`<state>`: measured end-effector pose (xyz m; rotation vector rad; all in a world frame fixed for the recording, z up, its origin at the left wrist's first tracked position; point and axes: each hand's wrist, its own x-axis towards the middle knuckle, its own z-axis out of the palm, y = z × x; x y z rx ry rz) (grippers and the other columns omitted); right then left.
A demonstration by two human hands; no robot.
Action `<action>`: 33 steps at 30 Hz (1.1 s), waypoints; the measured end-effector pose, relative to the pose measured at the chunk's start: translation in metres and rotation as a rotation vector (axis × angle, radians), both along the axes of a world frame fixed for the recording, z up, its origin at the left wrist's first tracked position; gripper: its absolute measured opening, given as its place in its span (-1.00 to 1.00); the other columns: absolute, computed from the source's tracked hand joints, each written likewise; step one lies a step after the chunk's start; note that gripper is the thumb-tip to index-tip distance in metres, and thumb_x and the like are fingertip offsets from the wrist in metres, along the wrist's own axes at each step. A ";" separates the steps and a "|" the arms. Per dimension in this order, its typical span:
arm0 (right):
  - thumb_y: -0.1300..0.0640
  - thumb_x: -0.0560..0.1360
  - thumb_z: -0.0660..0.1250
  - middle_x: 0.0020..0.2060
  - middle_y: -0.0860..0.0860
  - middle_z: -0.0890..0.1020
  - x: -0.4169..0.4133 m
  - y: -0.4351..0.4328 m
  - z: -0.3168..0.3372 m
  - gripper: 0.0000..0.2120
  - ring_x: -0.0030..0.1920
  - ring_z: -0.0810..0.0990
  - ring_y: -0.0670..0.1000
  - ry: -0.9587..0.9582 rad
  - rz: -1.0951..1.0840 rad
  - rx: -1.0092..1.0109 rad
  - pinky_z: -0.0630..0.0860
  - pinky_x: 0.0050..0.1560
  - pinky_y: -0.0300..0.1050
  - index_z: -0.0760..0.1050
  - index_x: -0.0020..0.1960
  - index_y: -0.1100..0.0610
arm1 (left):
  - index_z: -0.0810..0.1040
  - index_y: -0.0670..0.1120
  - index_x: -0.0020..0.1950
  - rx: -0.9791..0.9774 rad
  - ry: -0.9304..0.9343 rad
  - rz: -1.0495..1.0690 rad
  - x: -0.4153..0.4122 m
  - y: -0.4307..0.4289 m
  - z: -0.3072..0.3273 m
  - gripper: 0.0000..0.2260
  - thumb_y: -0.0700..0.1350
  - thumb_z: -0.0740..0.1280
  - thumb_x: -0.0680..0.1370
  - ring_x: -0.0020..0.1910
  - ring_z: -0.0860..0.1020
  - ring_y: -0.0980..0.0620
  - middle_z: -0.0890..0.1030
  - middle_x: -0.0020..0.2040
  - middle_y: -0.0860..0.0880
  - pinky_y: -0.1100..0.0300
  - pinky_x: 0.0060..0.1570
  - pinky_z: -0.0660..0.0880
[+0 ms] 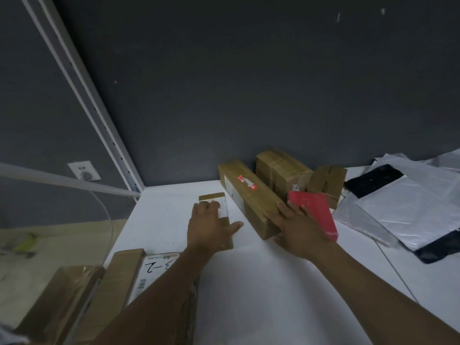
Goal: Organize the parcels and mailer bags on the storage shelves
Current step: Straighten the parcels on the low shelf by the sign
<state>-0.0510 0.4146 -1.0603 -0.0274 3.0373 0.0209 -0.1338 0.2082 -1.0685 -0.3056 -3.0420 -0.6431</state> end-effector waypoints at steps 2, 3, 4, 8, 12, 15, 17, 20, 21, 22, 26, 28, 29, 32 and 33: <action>-0.12 0.62 0.08 0.57 0.06 -0.07 0.007 -0.007 0.003 -0.43 0.56 -0.12 0.14 -0.018 0.010 -0.034 -0.18 0.50 0.14 -0.05 0.56 -0.10 | 0.07 0.01 0.55 -0.007 -0.081 0.083 -0.002 0.007 -0.004 -0.09 0.42 0.32 0.36 0.49 0.17 -0.14 0.06 0.55 -0.05 -0.06 0.41 0.29; -0.10 0.62 0.09 0.57 0.05 -0.08 0.009 -0.010 0.004 -0.43 0.56 -0.13 0.12 -0.022 0.018 -0.047 -0.20 0.50 0.12 -0.04 0.56 -0.09 | 0.01 0.01 0.56 -0.029 -0.112 0.109 -0.001 0.010 -0.004 -0.08 0.40 0.33 0.38 0.49 0.17 -0.17 -0.01 0.56 -0.08 -0.05 0.39 0.29; -0.10 0.62 0.10 0.57 0.04 -0.07 0.012 -0.012 0.005 -0.43 0.56 -0.13 0.10 -0.021 0.021 -0.072 -0.20 0.50 0.10 -0.03 0.56 -0.09 | -0.03 0.01 0.56 -0.043 -0.129 0.130 0.000 0.012 -0.003 -0.08 0.35 0.35 0.40 0.47 0.20 -0.19 -0.01 0.56 -0.11 -0.04 0.37 0.30; -0.08 0.60 0.17 0.56 0.00 0.06 0.026 -0.022 0.011 -0.45 0.55 0.02 0.07 0.084 0.010 -0.247 -0.03 0.51 -0.03 0.12 0.54 -0.03 | 0.06 0.00 0.53 0.189 -0.172 0.231 0.016 0.010 0.013 -0.15 0.20 0.42 0.39 0.32 0.35 -0.18 0.28 0.35 -0.18 -0.05 0.31 0.40; 0.00 0.57 0.28 0.42 -0.07 0.38 0.050 -0.049 0.017 -0.57 0.40 0.34 -0.04 0.280 0.002 -0.611 0.24 0.41 -0.17 0.37 0.42 0.00 | 0.25 0.07 0.45 0.589 -0.165 0.209 0.051 -0.006 0.040 -0.21 0.17 0.35 0.23 0.14 0.50 -0.08 0.46 0.20 -0.09 0.07 0.06 0.54; 0.00 0.56 0.30 0.27 -0.11 0.52 0.064 -0.076 0.025 -0.63 0.24 0.50 -0.13 0.350 -0.125 -0.991 0.45 0.27 -0.17 0.42 0.36 -0.04 | 0.30 0.06 0.44 0.812 -0.219 0.131 0.083 -0.019 0.059 -0.29 0.10 0.35 0.29 0.07 0.52 0.03 0.49 0.18 0.03 0.29 -0.19 0.46; 0.00 0.57 0.29 0.11 -0.24 0.55 0.074 -0.094 0.040 -0.69 0.08 0.56 -0.24 0.298 -0.254 -1.357 0.53 0.13 -0.24 0.39 0.29 -0.18 | 0.27 0.06 0.47 0.918 -0.292 0.129 0.101 -0.029 0.069 -0.37 0.04 0.40 0.44 0.13 0.51 0.01 0.48 0.21 0.03 0.23 -0.08 0.45; -0.06 0.55 0.29 0.01 -0.21 0.62 0.086 -0.108 0.052 -0.72 0.02 0.64 -0.13 0.121 -0.323 -1.674 0.59 0.10 -0.07 0.36 0.24 -0.26 | 0.41 0.12 0.34 1.033 -0.434 0.088 0.120 -0.046 0.070 -0.58 0.10 0.36 0.50 0.12 0.57 0.03 0.54 0.21 0.07 0.11 0.03 0.53; -0.07 0.55 0.29 0.00 -0.18 0.65 0.090 -0.109 0.055 -0.74 0.02 0.66 -0.09 0.070 -0.312 -1.716 0.60 0.10 -0.03 0.37 0.21 -0.29 | 0.46 0.14 0.31 1.054 -0.487 0.059 0.124 -0.052 0.068 -0.58 0.15 0.36 0.47 0.10 0.60 0.03 0.57 0.21 0.07 0.04 0.06 0.57; -0.06 0.55 0.30 -0.01 -0.17 0.68 0.093 -0.110 0.054 -0.73 0.02 0.67 -0.08 0.041 -0.294 -1.737 0.59 0.10 -0.01 0.37 0.20 -0.30 | 0.47 0.17 0.31 1.072 -0.538 0.033 0.129 -0.058 0.068 -0.56 0.19 0.36 0.44 0.09 0.62 0.03 0.60 0.20 0.07 -0.02 0.08 0.58; 0.05 0.53 0.36 0.08 -0.16 0.66 0.107 -0.104 0.052 -0.54 0.07 0.65 -0.08 -0.009 -0.230 -1.763 0.58 0.06 -0.06 0.34 0.37 -0.20 | 0.40 0.11 0.38 1.126 -0.677 -0.047 0.141 -0.071 0.066 -0.52 0.07 0.42 0.49 0.15 0.60 -0.02 0.61 0.20 0.04 -0.07 0.19 0.53; 0.13 0.42 0.42 0.19 -0.11 0.60 0.115 -0.099 0.050 -0.40 0.13 0.63 -0.05 -0.058 -0.165 -1.758 0.56 0.05 -0.11 0.34 0.40 -0.17 | 0.31 0.10 0.42 1.142 -0.638 -0.093 0.145 -0.076 0.065 -0.44 -0.07 0.44 0.48 0.11 0.62 -0.03 0.62 0.15 0.00 -0.04 0.15 0.55; 0.17 0.38 0.41 0.24 -0.11 0.56 0.117 -0.097 0.051 -0.37 0.16 0.60 -0.05 -0.076 -0.113 -1.732 0.55 0.06 -0.12 0.36 0.38 -0.20 | 0.22 0.14 0.46 1.142 -0.591 -0.121 0.147 -0.079 0.064 -0.33 -0.13 0.46 0.45 0.08 0.63 0.00 0.63 0.12 0.02 0.01 0.07 0.59; 0.23 0.34 0.36 0.27 -0.22 0.52 0.122 -0.097 0.054 -0.37 0.24 0.53 -0.12 -0.069 -0.017 -1.650 0.53 0.12 -0.14 0.42 0.27 -0.33 | 0.17 0.27 0.44 1.061 -0.407 -0.258 0.153 -0.092 0.059 -0.19 -0.26 0.50 0.40 0.06 0.62 0.13 0.57 0.09 0.20 0.17 -0.10 0.60; 0.22 0.35 0.37 0.27 -0.22 0.51 0.123 -0.099 0.055 -0.36 0.25 0.51 -0.15 -0.066 -0.012 -1.652 0.53 0.13 -0.16 0.40 0.27 -0.35 | 0.22 0.28 0.39 1.036 -0.354 -0.304 0.155 -0.095 0.057 -0.22 -0.28 0.52 0.39 0.08 0.60 0.14 0.57 0.11 0.21 0.18 -0.09 0.59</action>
